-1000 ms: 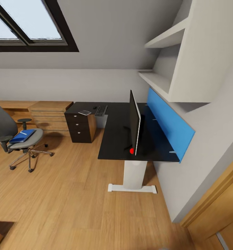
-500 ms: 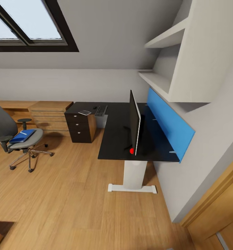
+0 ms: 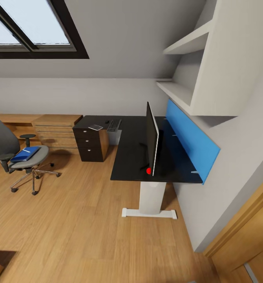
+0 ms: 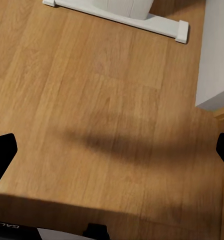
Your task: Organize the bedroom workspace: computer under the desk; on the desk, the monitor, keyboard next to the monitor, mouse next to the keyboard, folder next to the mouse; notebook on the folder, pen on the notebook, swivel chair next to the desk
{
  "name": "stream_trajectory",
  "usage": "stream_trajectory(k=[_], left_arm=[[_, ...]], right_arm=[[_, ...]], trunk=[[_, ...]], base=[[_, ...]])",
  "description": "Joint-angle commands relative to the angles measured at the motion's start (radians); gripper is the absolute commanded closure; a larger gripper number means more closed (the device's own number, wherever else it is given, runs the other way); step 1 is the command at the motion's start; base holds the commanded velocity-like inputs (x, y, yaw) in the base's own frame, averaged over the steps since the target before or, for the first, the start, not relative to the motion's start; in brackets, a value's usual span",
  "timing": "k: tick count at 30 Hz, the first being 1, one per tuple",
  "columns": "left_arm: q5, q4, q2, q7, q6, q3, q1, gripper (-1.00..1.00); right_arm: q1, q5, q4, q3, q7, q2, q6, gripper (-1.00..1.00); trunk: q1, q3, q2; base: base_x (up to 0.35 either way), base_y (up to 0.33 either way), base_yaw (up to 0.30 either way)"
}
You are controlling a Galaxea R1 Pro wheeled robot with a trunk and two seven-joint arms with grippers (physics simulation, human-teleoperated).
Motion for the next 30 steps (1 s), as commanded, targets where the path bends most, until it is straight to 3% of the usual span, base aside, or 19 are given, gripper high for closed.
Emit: stream_trajectory(k=[1,18,30], left_arm=[[-0.007,0.0,0.0,-0.002,-0.002,0.009,-0.001,-1.0],[-0.006,0.0,0.007,-0.002,-0.002,0.009,-0.001,-1.0],[-0.003,0.0,0.009,0.001,-0.001,0.011,-0.001,-1.0]], right_arm=[[-0.001,0.003,0.002,0.008,-0.009,0.0,-0.002,-1.0],[-0.001,0.003,0.002,0.008,-0.009,0.0,-0.002,-1.0],[-0.001,0.003,0.002,0.008,-0.009,0.001,-0.002,-1.0]], trunk=[[0.001,-0.002,-0.002],[0.001,-0.002,-0.002],[0.001,-0.002,-0.002]], base=[[0.0,0.0,0.0],[0.008,0.002,0.0],[0.253,0.124,0.0]])
